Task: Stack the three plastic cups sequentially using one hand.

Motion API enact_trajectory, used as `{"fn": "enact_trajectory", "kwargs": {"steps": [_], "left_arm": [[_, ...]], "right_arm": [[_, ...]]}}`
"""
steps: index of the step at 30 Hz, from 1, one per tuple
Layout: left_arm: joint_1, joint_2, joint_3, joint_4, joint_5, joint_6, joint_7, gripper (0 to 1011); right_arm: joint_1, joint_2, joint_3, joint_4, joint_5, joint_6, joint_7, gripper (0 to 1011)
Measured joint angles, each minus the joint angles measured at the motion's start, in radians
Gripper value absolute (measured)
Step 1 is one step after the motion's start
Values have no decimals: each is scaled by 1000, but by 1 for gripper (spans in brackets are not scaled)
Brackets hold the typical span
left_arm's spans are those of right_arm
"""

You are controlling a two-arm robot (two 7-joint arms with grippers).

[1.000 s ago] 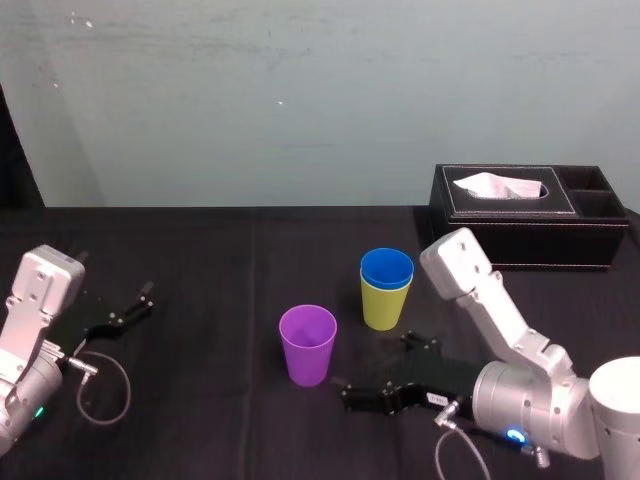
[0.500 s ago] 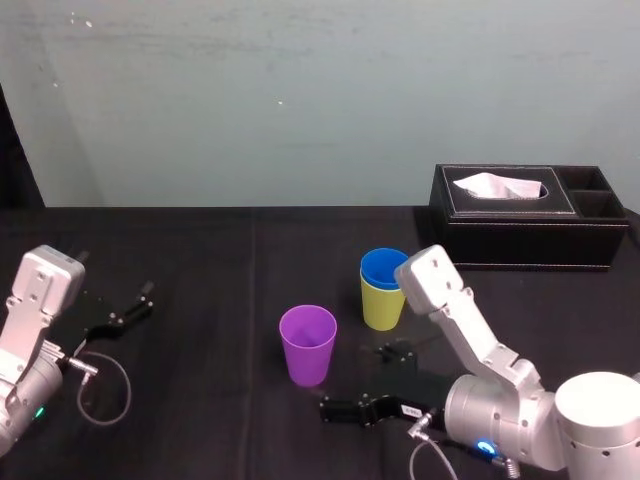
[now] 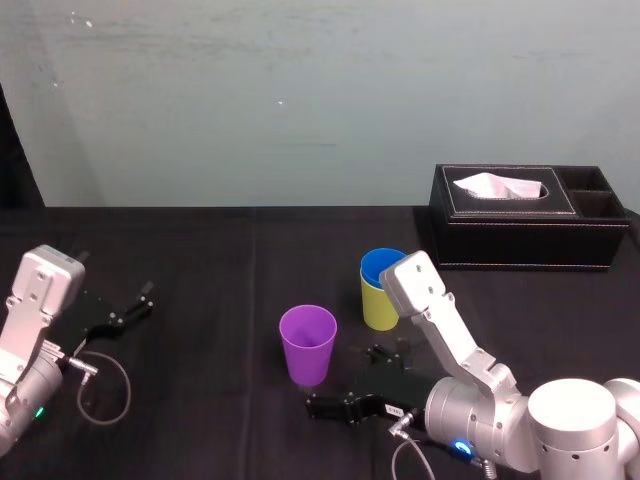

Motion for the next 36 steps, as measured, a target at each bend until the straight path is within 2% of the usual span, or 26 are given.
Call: {"fn": "enact_trajectory", "kwargs": {"steps": [11,36], "left_arm": [[0,0,0,0,0,0,0,1000],[0,0,0,0,0,0,0,1000]], "right_arm": [[20,-35,-9,49,-23,-29,-10,1003],[56,-112,-13,131,-92,-42,-35,1003]]}}
